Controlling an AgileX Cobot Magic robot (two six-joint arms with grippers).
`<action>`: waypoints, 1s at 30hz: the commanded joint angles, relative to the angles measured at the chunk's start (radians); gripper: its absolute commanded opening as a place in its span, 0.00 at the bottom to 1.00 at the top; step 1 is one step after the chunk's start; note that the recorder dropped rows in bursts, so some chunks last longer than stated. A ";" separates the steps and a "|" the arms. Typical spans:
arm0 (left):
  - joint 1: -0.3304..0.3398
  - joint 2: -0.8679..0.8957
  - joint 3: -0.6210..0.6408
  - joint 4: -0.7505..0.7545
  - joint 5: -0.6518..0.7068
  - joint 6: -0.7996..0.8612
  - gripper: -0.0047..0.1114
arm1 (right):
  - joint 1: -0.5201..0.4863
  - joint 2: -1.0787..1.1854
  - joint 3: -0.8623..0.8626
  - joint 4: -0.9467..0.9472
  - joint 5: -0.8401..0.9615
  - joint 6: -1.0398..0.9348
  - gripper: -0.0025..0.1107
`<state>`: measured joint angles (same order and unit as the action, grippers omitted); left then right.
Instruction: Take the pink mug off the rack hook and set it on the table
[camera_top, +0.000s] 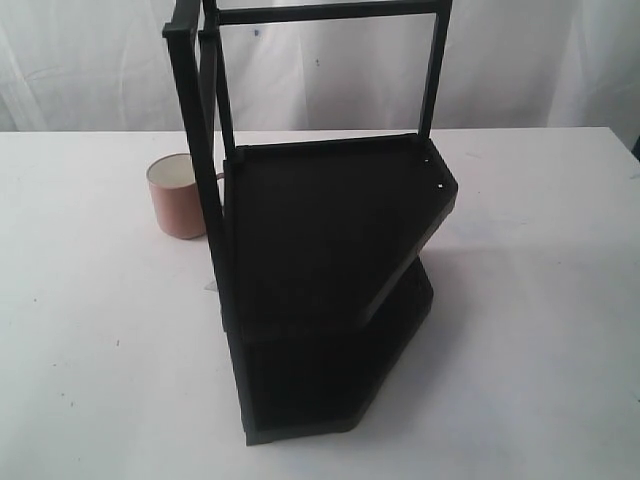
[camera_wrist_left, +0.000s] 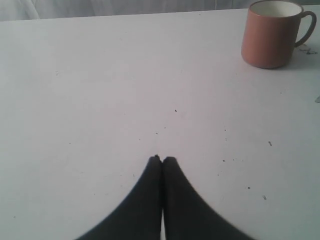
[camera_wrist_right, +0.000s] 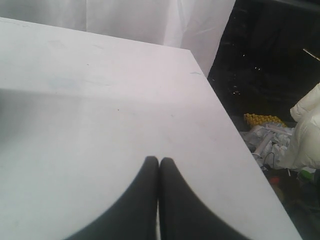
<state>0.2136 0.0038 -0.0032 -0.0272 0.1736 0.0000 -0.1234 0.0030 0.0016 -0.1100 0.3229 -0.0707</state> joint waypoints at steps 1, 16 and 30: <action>-0.018 -0.004 0.003 -0.018 -0.019 -0.008 0.04 | -0.005 -0.003 -0.002 0.004 -0.006 -0.001 0.02; -0.056 -0.004 0.003 -0.018 -0.023 0.000 0.04 | -0.005 -0.003 -0.002 0.004 -0.006 -0.001 0.02; -0.056 -0.004 0.003 -0.018 -0.023 0.000 0.04 | -0.005 -0.003 -0.002 0.004 -0.006 -0.001 0.02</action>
<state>0.1626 0.0038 -0.0032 -0.0362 0.1551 0.0000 -0.1234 0.0030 0.0016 -0.1100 0.3229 -0.0707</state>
